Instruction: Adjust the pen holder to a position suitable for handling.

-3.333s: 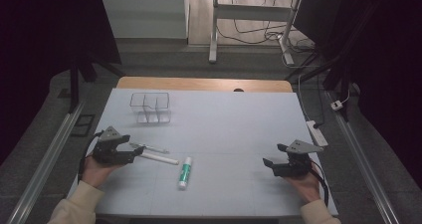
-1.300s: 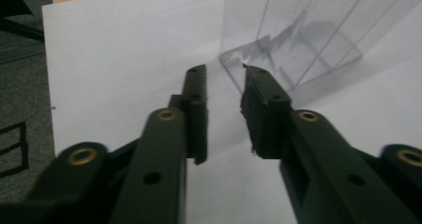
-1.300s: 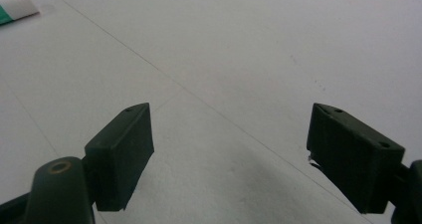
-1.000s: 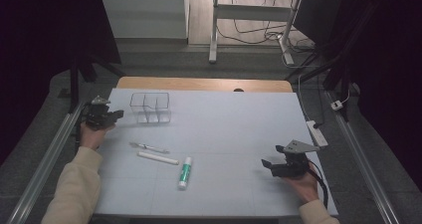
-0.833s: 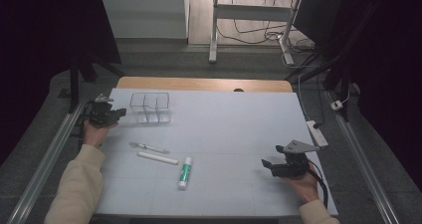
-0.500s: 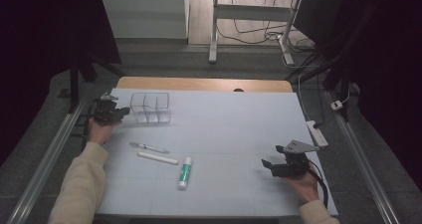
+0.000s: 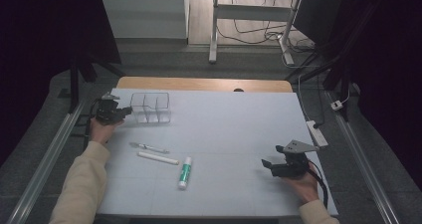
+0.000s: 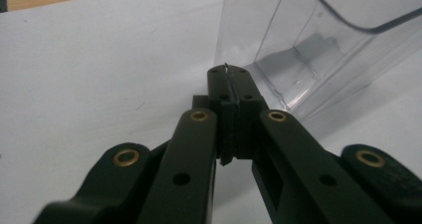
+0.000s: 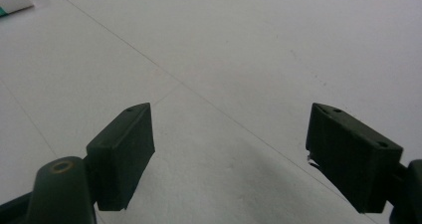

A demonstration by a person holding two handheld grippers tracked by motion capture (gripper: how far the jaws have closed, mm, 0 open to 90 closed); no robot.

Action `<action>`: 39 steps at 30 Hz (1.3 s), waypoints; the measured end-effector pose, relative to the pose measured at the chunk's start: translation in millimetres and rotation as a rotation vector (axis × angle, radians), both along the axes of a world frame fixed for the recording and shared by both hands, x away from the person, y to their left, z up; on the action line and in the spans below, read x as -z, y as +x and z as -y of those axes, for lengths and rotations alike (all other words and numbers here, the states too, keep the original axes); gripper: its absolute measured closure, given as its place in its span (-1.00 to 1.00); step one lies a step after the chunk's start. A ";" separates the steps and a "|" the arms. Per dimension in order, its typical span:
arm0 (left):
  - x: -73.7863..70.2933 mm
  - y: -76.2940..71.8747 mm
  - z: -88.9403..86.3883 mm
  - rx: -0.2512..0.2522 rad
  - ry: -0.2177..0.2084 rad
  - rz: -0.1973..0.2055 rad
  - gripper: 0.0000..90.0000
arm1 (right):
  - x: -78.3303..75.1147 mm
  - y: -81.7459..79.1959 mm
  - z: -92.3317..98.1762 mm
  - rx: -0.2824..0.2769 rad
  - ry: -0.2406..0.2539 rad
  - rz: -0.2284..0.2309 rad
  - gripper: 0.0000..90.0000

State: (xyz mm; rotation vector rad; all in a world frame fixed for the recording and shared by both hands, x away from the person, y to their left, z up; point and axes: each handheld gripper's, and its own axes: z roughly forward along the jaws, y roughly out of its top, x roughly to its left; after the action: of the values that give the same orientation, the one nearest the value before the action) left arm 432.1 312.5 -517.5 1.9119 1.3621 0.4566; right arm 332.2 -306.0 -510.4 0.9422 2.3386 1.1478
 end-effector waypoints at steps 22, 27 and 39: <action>-1.6 1.0 4.2 0.008 -0.004 0.000 0.98 | 0.4 0.0 -0.5 -0.006 0.001 -0.004 -0.59; -1.4 2.5 8.0 0.014 -0.003 -0.004 0.98 | 0.4 0.1 -0.5 -0.007 0.001 -0.004 -0.59; -2.3 5.9 19.7 0.041 0.012 -0.006 0.98 | 1.0 0.7 -0.1 -0.003 0.002 -0.006 -0.59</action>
State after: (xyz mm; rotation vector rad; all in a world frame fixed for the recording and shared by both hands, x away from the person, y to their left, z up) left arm 437.9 292.8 -515.2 1.9492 1.3236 0.4403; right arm 332.9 -305.9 -511.4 0.9442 2.3452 1.1509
